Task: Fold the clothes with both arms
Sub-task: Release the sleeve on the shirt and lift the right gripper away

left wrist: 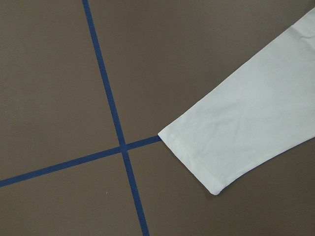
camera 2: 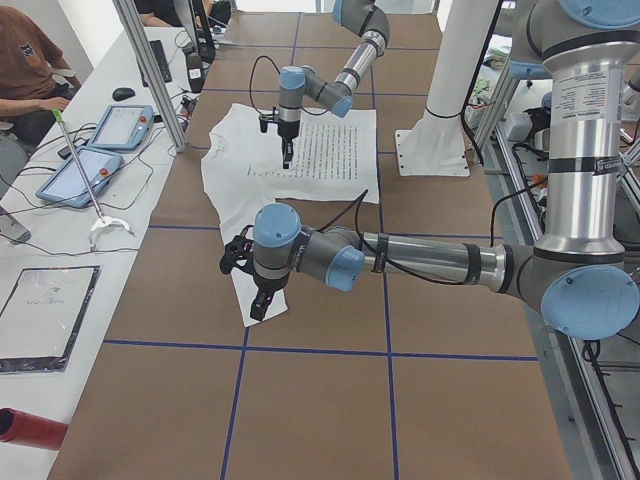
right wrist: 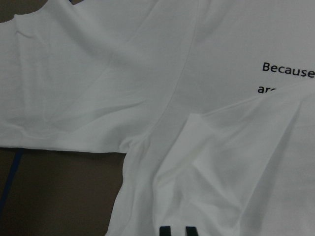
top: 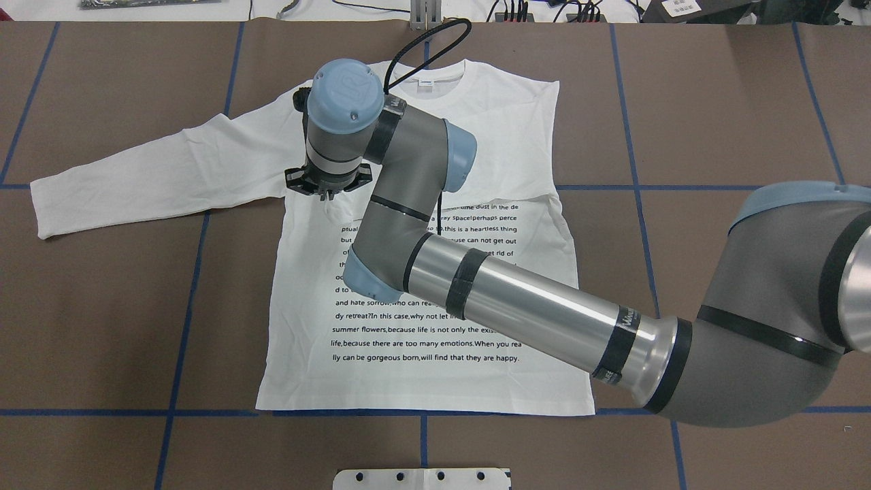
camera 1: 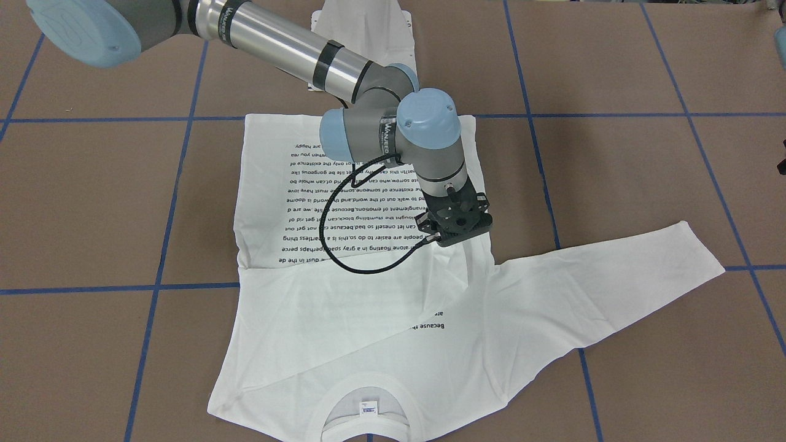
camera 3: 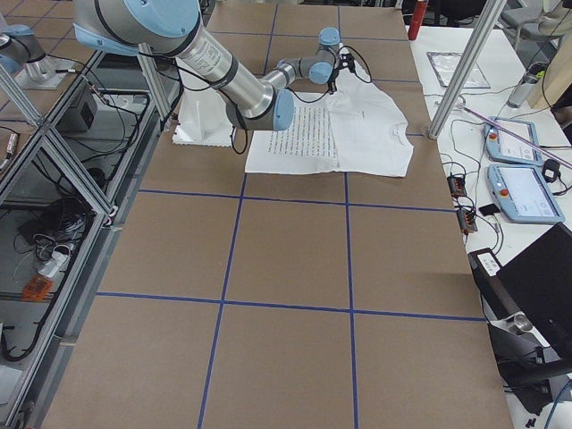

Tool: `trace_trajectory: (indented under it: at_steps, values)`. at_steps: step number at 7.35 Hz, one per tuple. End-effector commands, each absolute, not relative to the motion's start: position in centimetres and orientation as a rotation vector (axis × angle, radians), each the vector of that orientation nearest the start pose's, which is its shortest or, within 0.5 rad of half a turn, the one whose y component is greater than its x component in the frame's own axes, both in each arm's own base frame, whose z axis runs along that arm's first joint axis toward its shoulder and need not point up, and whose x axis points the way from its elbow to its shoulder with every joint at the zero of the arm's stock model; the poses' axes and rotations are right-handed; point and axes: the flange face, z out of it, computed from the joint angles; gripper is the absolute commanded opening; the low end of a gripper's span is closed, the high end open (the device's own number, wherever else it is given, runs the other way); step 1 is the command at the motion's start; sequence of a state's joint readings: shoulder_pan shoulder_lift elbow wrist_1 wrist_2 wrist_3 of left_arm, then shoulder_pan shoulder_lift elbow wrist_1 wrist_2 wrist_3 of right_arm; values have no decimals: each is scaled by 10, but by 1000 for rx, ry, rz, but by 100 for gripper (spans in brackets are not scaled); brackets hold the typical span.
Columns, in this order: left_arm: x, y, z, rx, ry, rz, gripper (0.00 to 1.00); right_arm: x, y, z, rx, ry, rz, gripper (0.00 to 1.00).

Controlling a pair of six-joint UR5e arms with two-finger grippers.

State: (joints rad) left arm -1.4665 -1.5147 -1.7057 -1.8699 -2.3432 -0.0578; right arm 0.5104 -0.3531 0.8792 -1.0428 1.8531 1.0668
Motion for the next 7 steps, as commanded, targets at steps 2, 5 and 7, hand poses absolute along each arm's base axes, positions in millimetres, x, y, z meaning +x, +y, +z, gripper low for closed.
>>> trace_trajectory:
  at_steps: [2,5,7]
  values:
    - [-13,-493,590,282,792,168,100,-718,-503,60,344,-1059,-130,99]
    - [1,-495,594,267,791,-46,99,-630,-540,70,296,-925,-16,100]
    - [39,-485,609,298,813,-119,99,-510,-550,93,214,-821,-56,100]
